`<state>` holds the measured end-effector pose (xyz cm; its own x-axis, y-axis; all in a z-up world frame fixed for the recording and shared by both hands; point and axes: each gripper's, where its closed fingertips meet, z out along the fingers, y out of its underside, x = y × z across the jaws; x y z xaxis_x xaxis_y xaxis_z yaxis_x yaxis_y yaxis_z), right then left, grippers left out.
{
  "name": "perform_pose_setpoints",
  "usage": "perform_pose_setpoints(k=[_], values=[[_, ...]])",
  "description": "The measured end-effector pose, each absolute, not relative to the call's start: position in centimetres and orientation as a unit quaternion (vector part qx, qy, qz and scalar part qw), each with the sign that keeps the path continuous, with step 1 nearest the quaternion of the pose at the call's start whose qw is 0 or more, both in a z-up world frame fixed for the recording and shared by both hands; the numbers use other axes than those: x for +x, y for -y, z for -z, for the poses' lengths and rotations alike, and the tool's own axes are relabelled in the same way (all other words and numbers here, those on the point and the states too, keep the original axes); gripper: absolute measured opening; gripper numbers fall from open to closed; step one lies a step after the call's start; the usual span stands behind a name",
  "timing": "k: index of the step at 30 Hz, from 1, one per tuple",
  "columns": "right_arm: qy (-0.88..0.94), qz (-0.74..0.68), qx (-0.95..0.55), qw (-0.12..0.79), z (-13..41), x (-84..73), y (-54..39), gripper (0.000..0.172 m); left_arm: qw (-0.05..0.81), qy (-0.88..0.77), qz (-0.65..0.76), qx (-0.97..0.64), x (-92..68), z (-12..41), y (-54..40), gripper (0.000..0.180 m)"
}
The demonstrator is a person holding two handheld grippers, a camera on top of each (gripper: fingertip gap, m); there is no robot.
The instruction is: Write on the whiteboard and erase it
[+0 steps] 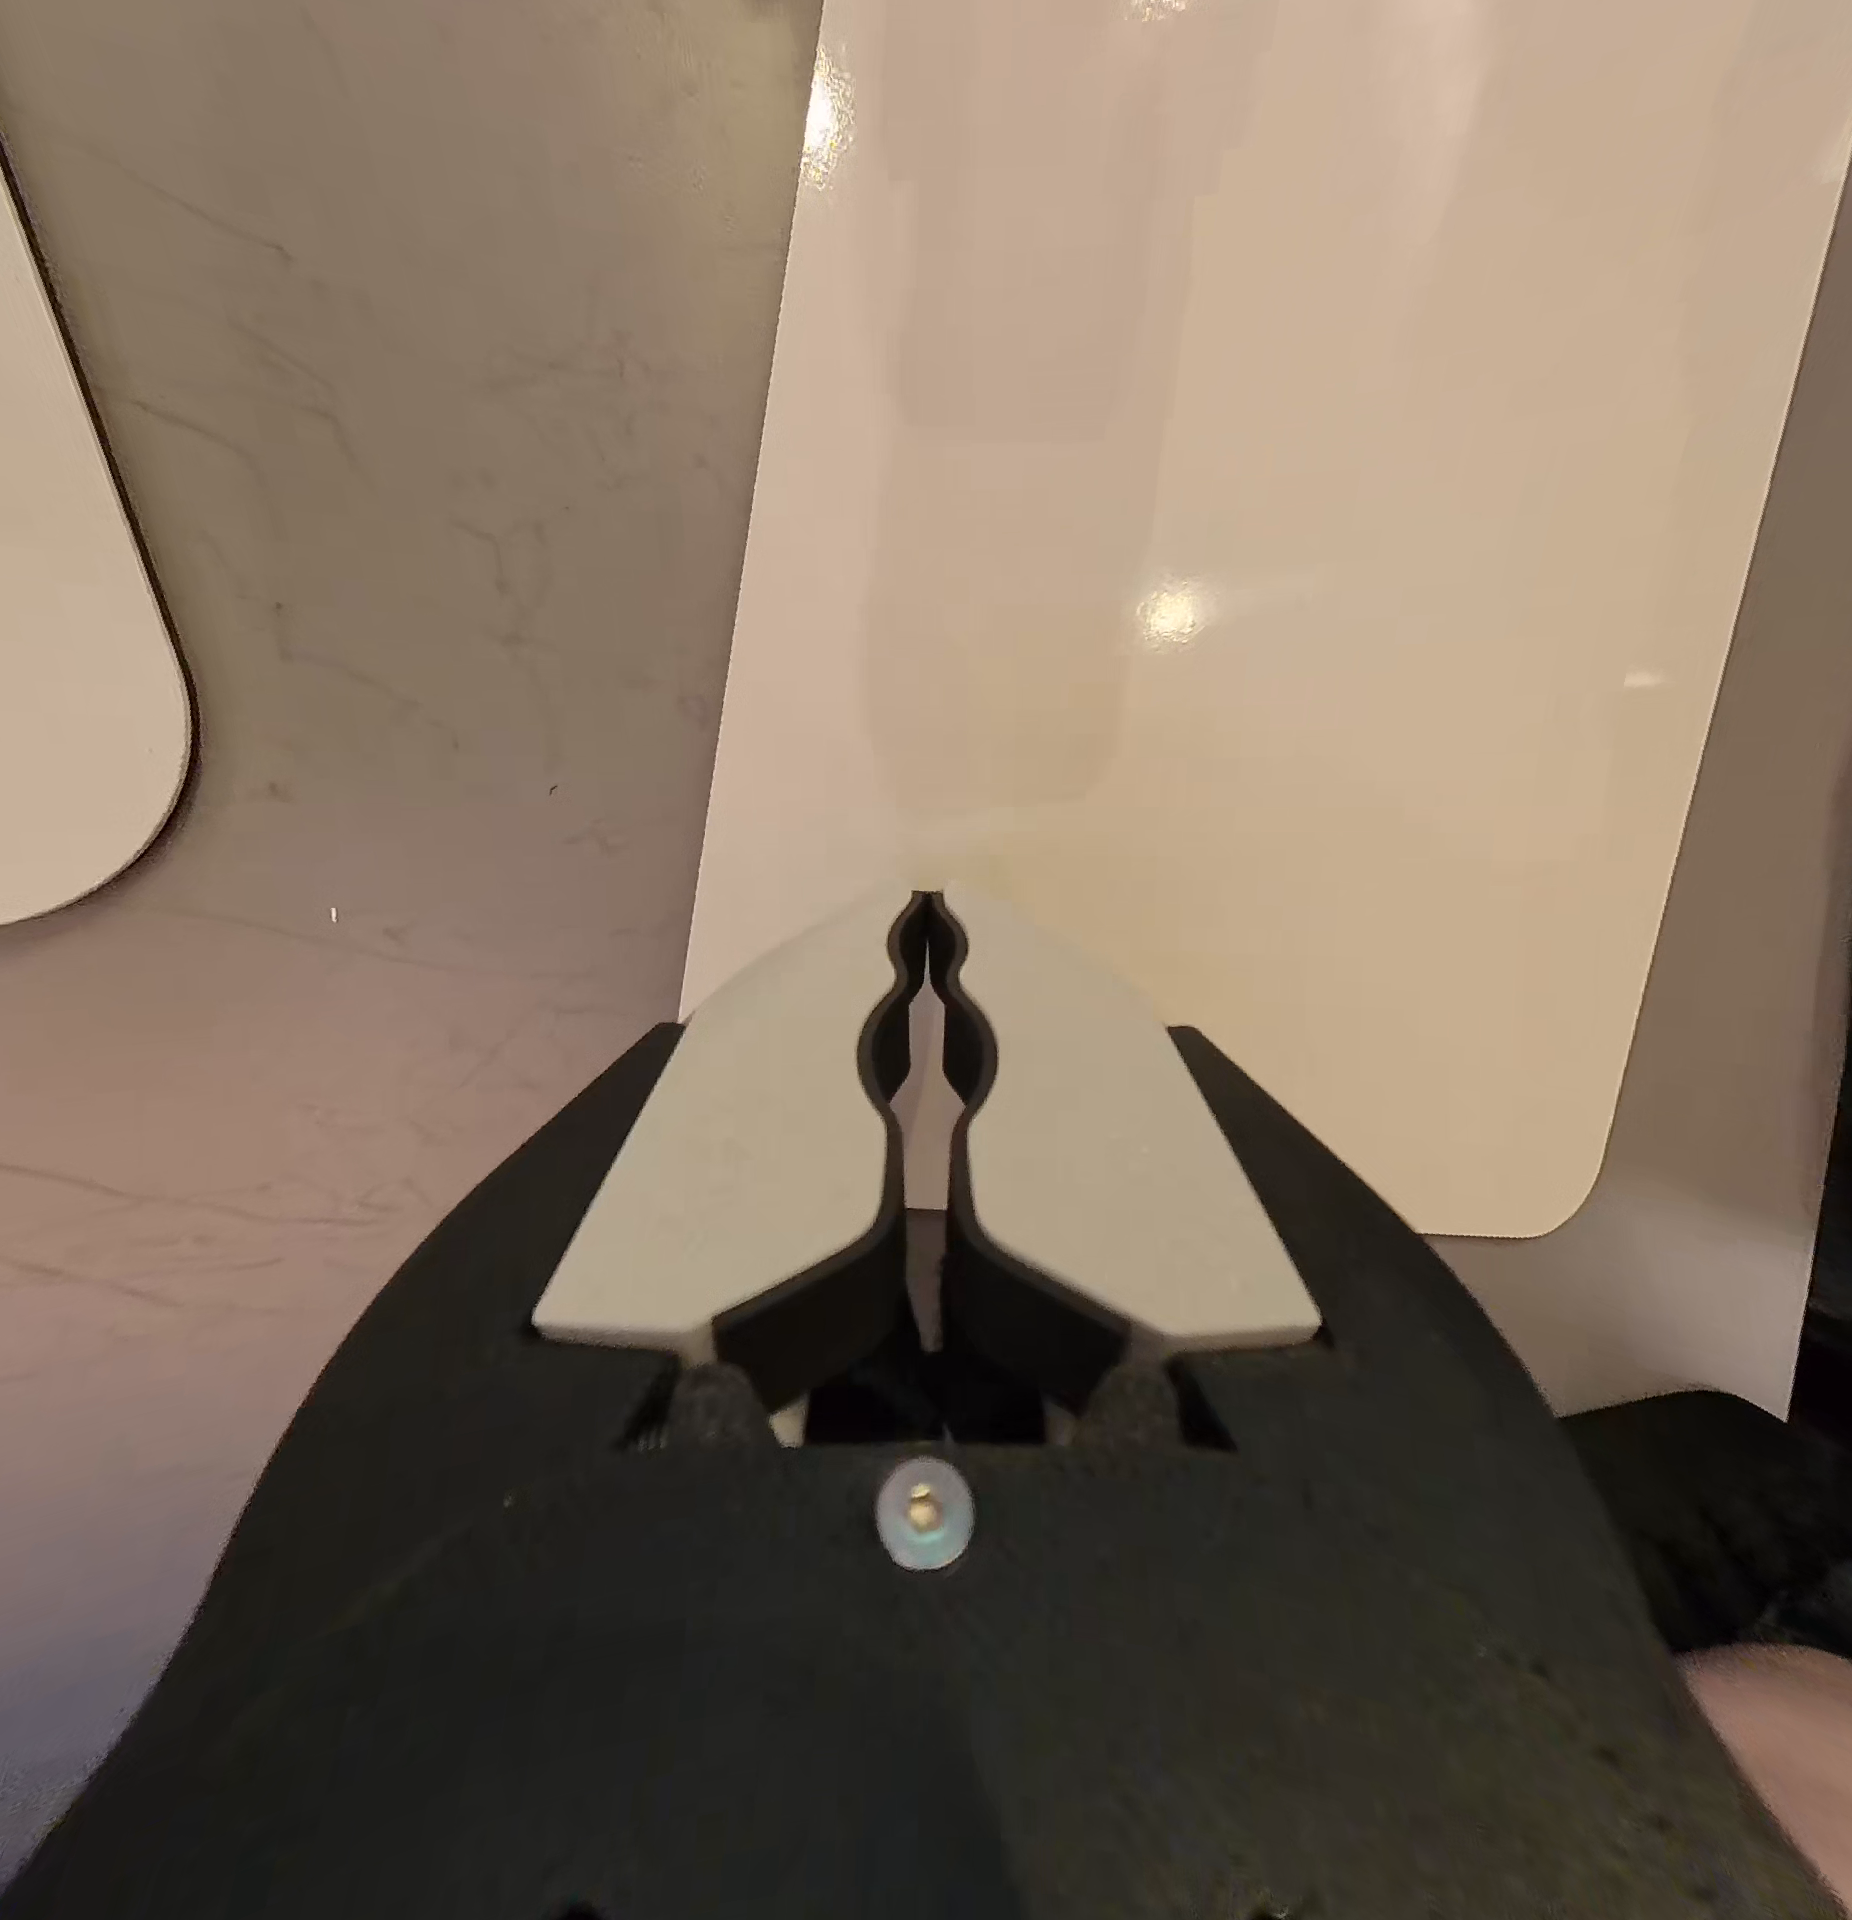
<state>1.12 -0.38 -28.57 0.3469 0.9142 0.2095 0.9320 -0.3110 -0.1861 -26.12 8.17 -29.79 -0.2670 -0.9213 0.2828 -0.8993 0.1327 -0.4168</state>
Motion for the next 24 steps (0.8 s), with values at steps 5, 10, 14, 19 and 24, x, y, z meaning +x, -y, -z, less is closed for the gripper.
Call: perform_pose_setpoints(k=[5,10,14,19,24], values=[[0.564,0.025,-0.812,0.150,27.5,1.4,0.3,0.051,0.017,-0.749,0.268,-0.606,-26.2,29.8,-8.1,0.000],[0.534,0.048,-0.827,0.169,24.9,4.5,-0.8,0.051,0.017,-0.748,0.269,-0.606,-26.2,29.8,-8.1,0.000],[0.461,0.092,-0.853,0.226,20.5,10.4,-3.4,0.051,0.015,-0.747,0.273,-0.606,-26.2,29.8,-8.1,0.000],[0.292,0.157,-0.915,0.232,17.7,22.5,-6.1,0.050,0.012,-0.745,0.281,-0.605,-26.0,29.8,-7.9,0.000],[0.155,0.192,-0.950,0.192,19.7,30.9,-6.4,0.051,0.006,-0.741,0.294,-0.604,-25.8,29.8,-7.8,0.000]])
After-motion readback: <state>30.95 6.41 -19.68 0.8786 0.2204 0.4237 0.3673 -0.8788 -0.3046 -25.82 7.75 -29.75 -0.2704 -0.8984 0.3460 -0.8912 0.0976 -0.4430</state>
